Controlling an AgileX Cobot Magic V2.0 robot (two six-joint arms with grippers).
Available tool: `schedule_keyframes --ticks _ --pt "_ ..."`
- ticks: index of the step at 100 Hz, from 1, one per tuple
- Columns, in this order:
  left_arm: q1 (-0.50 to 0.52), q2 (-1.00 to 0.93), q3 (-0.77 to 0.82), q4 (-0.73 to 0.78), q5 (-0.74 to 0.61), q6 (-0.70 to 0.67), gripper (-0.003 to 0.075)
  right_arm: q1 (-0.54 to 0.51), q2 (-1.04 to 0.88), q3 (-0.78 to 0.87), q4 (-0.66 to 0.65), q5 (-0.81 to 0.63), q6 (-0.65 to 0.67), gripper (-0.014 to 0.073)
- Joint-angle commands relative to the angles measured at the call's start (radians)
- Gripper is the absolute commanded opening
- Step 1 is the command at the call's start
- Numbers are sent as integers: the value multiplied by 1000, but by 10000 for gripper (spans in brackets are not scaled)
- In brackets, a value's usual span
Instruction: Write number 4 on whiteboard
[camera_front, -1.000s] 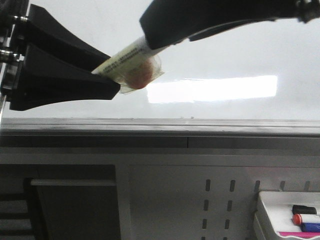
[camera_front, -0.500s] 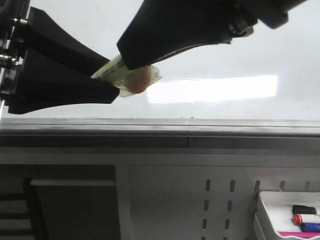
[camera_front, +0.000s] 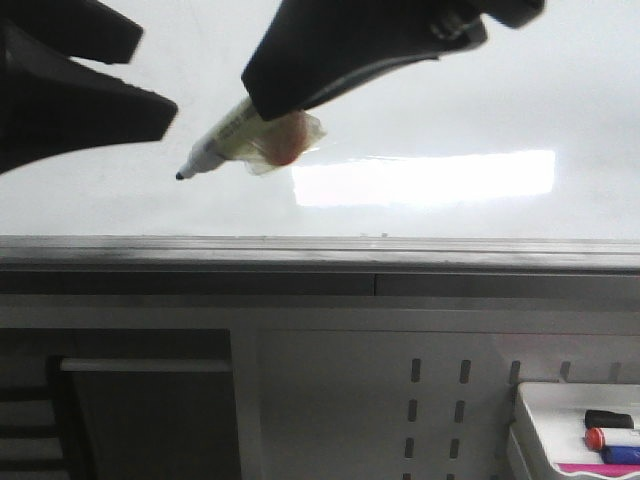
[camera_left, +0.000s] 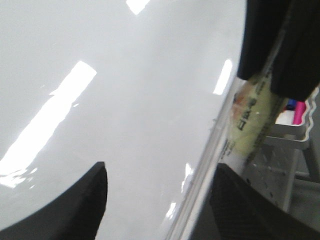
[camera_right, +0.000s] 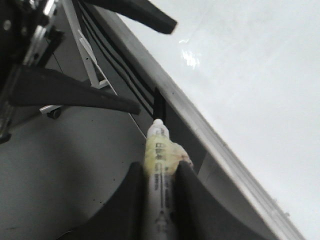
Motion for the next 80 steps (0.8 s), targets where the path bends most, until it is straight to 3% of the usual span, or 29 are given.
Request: schedule_keyframes --ticks 1,15,43,56,68,80 --pt "-3 -70 -28 -107 79 -27 420 -34 28 -103 -14 -50 -3 -66" --pt "-3 -164 -28 -207 208 -27 377 -102 120 -237 -15 -45 -3 -66" --pt "-3 -227 -28 -221 219 -27 365 -178 301 -478 -77 -5 -5 -66" --pt "-3 -227 -28 -221 221 -27 365 -188 329 -488 -93 11 -3 -66" --pt "-3 -227 -28 -221 221 -27 365 -177 333 -449 -28 95 -3 -66" --pt "-3 -227 -28 -221 221 -27 365 -147 333 -384 -20 52 -3 -66"
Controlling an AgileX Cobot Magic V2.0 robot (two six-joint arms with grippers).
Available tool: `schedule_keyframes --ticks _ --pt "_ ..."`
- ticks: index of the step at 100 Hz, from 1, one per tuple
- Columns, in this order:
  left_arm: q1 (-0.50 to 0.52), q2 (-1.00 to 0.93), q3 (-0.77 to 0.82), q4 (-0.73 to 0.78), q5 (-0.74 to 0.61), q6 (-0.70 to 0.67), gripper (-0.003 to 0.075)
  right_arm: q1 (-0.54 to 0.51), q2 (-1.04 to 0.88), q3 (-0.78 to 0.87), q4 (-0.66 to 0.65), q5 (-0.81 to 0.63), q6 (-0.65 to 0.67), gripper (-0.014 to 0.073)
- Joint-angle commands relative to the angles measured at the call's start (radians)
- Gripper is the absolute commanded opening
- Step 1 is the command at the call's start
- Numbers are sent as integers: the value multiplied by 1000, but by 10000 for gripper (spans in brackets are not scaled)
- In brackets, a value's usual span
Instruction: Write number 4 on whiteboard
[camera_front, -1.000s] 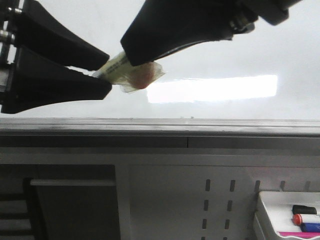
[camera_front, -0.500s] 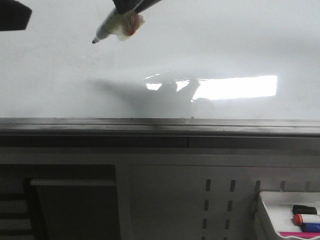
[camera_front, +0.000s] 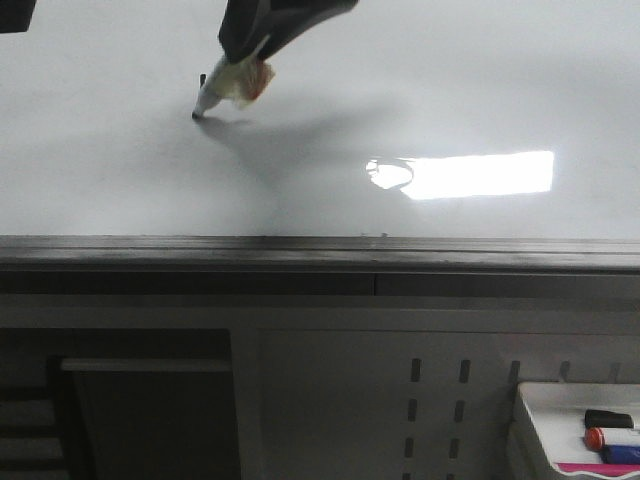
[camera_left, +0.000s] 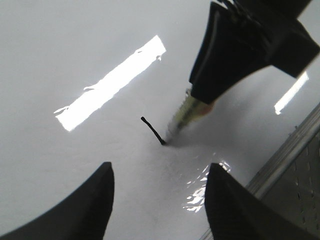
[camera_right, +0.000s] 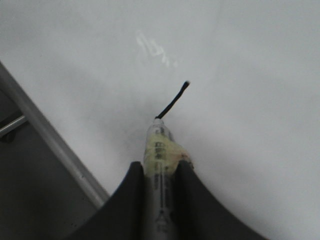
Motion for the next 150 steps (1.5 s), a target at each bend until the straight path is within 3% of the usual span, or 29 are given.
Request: schedule_keyframes --ticks 1,30,41,57,81,103,126,144,150 --pt "-3 -8 -29 -20 -45 -10 365 12 -34 17 0 -53 -4 -66" --pt "-3 -8 -29 -20 -45 -10 365 -85 -123 27 -19 116 -4 -66" --pt "-3 -8 -29 -20 -45 -10 365 -90 -144 27 -19 113 -4 -66" --pt "-3 -8 -29 -20 -45 -10 365 -35 -164 -22 -29 26 -11 -66" --pt "-3 -8 -29 -20 -45 -10 365 -51 -88 -82 -38 2 -13 -66" --pt "-3 -8 -29 -20 -45 -10 365 -25 -51 -54 37 266 -13 -66" --pt "-5 -4 -29 -20 -60 -10 365 5 -74 -47 40 234 -13 -66" --pt "-33 96 8 96 -242 -10 365 69 -136 -53 40 246 -81 -66" --pt "-40 142 9 99 -244 -10 365 92 -145 -56 40 255 -85 -66"
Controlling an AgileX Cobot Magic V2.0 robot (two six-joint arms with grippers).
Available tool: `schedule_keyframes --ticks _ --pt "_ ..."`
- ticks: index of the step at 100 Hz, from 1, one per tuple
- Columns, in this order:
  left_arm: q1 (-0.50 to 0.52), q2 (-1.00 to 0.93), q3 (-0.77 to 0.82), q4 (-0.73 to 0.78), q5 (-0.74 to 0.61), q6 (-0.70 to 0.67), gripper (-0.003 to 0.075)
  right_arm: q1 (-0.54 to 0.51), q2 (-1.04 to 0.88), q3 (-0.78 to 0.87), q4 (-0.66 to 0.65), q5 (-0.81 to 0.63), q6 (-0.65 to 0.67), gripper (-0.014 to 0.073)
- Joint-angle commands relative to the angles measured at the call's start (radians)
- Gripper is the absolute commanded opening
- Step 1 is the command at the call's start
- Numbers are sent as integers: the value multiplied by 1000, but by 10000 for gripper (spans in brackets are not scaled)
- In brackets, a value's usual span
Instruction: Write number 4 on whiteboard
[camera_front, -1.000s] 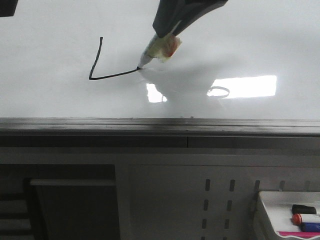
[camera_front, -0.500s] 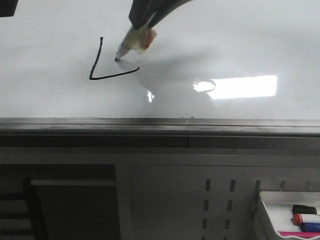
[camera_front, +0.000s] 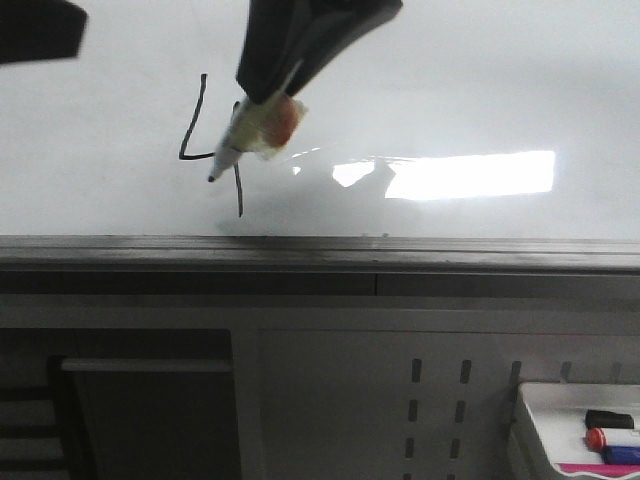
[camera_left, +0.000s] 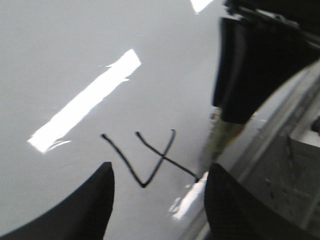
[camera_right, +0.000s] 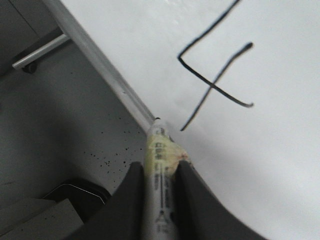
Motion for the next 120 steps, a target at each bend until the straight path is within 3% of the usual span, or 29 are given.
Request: schedule_keyframes --ticks 1,45,52,64,77,84,89,90,91,93,102,107,120 --pt "-21 60 -19 13 -95 -10 365 36 -61 -38 6 -33 -31 -66" --pt "-23 197 -19 49 -145 -10 347 139 -67 -38 8 -1 -31 -66" --pt "-23 197 -19 55 -145 -10 256 139 -67 -38 14 3 -31 -66" --pt "-23 197 -19 55 -146 -10 -22 139 -67 -38 28 10 -31 -66" --pt "-23 197 -19 55 -144 -10 -20 139 -67 -38 30 10 -31 -48" --pt "-23 197 -19 49 -142 -10 -20 139 -67 -38 34 8 -31 64" --pt "-23 197 -19 16 -140 -10 -20 139 -67 -38 34 -4 -31 213" --pt "-23 197 -19 0 -136 -10 -20 139 -67 -38 34 -10 -31 287" --pt "-23 197 -19 -9 -137 -10 -20 139 -67 -38 34 -10 -31 287" --pt "-23 197 -19 -54 -128 -10 -20 136 -67 -38 32 -20 -31 387" --pt "-16 197 -21 -221 -78 -10 -20 119 -74 -38 28 -57 -31 605" --pt "-8 197 -25 -327 -39 -10 -20 105 -83 -40 28 -63 -31 642" --pt "26 219 -68 -622 88 -10 -20 85 -106 -42 28 -64 -29 591"
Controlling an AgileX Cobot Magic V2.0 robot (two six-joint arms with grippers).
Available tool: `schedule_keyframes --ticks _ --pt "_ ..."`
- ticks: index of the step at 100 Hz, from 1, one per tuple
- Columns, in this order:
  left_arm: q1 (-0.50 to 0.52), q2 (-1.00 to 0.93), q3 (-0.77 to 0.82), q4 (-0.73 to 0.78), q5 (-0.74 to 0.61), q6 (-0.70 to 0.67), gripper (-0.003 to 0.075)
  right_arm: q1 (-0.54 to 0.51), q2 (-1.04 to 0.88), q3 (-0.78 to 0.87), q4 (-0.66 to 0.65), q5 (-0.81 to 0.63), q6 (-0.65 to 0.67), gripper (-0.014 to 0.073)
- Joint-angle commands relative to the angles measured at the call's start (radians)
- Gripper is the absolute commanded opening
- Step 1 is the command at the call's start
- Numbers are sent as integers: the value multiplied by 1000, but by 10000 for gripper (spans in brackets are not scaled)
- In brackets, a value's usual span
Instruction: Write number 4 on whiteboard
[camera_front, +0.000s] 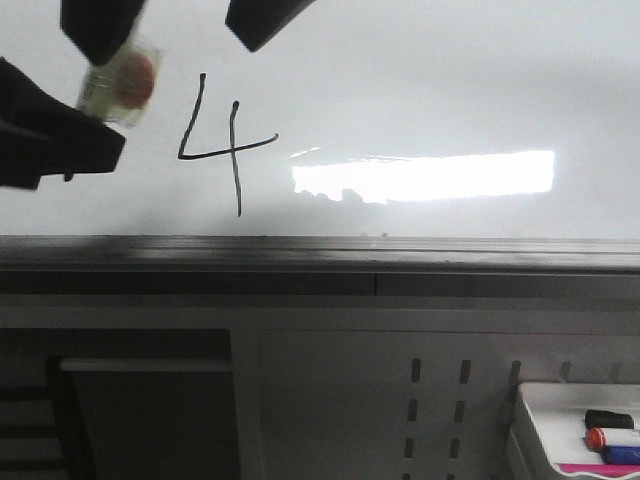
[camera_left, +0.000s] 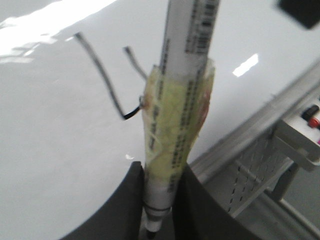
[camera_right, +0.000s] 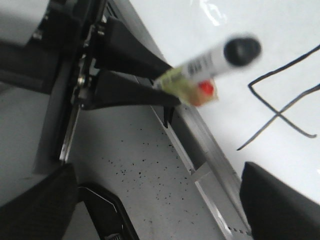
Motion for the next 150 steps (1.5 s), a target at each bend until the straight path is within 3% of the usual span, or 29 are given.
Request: schedule_keyframes --ticks 1,12,32,54,69,79,86,93,100,101,105,112,124,150 --pt "19 8 -57 -238 30 -12 -20 -16 -58 -35 3 -63 -8 589" --pt "38 40 -89 -407 91 -12 -20 -16 -73 -35 5 -64 -8 552" --pt "40 108 -131 -481 75 -12 -6 -16 -75 -35 5 -42 0 549" --pt "40 189 -176 -530 65 -12 242 -16 -77 -35 5 -31 10 549" --pt "40 209 -186 -530 39 -12 284 -16 -85 -35 3 -8 27 549" --pt "40 197 -186 -524 37 -12 284 -16 -109 -35 -24 2 27 525" --pt "40 176 -186 -511 47 -3 284 -16 -131 -33 -68 8 50 445" --pt "40 140 -186 -481 85 -3 283 -16 -162 -22 -120 8 89 288" --pt "40 94 -186 -465 130 -3 282 -16 -198 -4 -158 1 96 74" --pt "40 88 -186 -459 135 -3 282 -16 -202 1 -162 1 96 10" --pt "40 48 -184 -441 168 -3 279 -16 -231 19 -167 -16 98 -71" --pt "40 -8 -180 -414 190 -3 230 -16 -273 55 -167 -46 98 -64" --pt "40 -140 -137 -343 150 -3 -21 -16 -373 168 -170 -151 98 -64" --pt "40 -501 57 -166 25 -1 -20 -16 -667 553 -170 -490 98 -64"
